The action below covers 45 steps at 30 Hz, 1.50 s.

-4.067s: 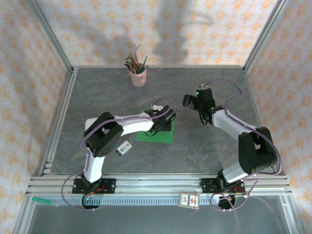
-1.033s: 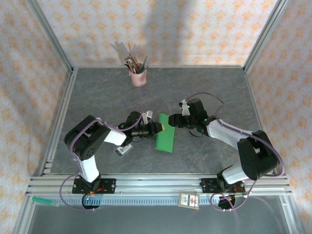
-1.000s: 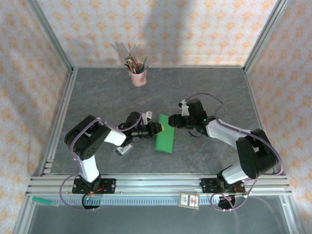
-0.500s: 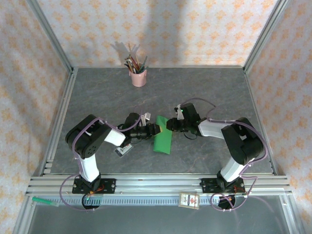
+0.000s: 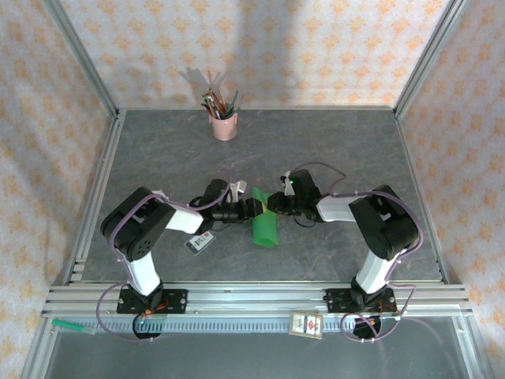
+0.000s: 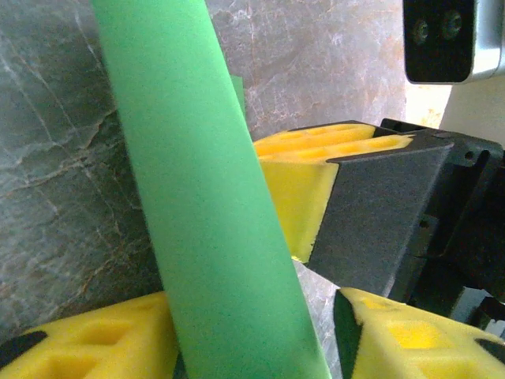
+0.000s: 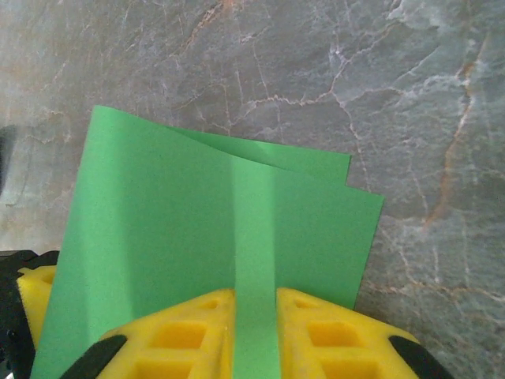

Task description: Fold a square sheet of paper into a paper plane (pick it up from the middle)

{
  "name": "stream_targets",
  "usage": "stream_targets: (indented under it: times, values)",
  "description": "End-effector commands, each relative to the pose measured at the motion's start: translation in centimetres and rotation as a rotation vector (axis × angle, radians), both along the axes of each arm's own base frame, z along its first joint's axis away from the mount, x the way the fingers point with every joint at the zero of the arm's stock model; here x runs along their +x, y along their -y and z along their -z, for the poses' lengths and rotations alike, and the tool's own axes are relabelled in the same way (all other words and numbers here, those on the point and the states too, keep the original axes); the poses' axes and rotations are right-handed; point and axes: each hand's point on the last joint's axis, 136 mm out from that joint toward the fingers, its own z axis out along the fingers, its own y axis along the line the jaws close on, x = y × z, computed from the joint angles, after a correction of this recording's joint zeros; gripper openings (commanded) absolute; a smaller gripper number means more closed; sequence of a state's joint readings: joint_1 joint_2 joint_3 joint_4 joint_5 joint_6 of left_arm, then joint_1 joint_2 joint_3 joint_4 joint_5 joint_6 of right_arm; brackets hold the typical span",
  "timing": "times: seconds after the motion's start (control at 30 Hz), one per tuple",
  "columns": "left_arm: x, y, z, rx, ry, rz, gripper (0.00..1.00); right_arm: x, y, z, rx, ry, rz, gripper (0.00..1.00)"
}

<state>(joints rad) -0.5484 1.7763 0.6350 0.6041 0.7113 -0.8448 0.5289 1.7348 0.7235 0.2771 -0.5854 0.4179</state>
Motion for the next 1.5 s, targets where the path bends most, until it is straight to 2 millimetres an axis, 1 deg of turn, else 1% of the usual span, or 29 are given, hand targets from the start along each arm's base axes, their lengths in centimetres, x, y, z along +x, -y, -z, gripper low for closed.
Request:
stream_targets:
  times: [0.0,0.1,0.27,0.4,0.57,0.67,0.77,0.83,0.93,1.07,1.17,1.2,1.33,1.47]
  values:
    - [-0.2,-2.5,3.2,0.176,-0.062,-0.053,0.62,0.0,-0.1,0.4,0.006,0.005,0.027,0.20]
    - [-0.4,-2.8,3.8,0.212,-0.081,-0.059,0.64,-0.1,-0.1,0.7,0.006,0.001,0.031,0.20]
    - [-0.4,-3.6,4.2,0.271,-0.094,-0.074,0.63,-0.3,0.0,0.9,0.003,-0.006,0.036,0.20]
    - [-0.3,-4.0,4.2,0.298,-0.095,-0.084,0.55,-0.2,0.0,0.9,0.002,-0.002,0.033,0.20]
    - [-0.2,-4.5,4.6,0.332,-0.098,-0.094,0.42,0.1,-0.3,0.4,0.013,0.005,0.027,0.20]
    - [0.0,-4.6,4.5,0.341,-0.088,-0.098,0.36,0.4,-0.6,-0.6,0.018,0.024,0.018,0.22]
    - [0.2,-4.6,4.4,0.351,-0.078,-0.098,0.32,0.6,-0.6,-1.7,0.017,0.047,0.010,0.24]
    - [0.4,-4.6,4.2,0.353,-0.070,-0.099,0.31,0.7,-0.6,-2.4,0.004,0.065,0.001,0.27]
    - [0.5,-4.8,4.1,0.363,-0.066,-0.107,0.31,0.9,0.0,-3.0,-0.035,0.097,0.002,0.30]
    - [0.6,-5.3,4.4,0.387,-0.065,-0.130,0.32,1.2,0.7,-3.3,-0.086,0.126,0.009,0.33]
    - [0.7,-5.7,4.6,0.409,-0.064,-0.142,0.36,1.5,1.0,-3.3,-0.110,0.137,0.012,0.34]
    - [0.7,-5.8,4.8,0.414,-0.066,-0.145,0.36,1.6,0.8,-3.4,-0.106,0.137,0.010,0.34]
    - [0.8,-6.2,4.9,0.449,-0.057,-0.146,0.45,1.7,0.3,-3.2,-0.084,0.124,-0.004,0.35]
    - [0.9,-6.5,4.9,0.480,-0.049,-0.144,0.49,1.8,0.3,-3.3,-0.097,0.130,-0.006,0.35]
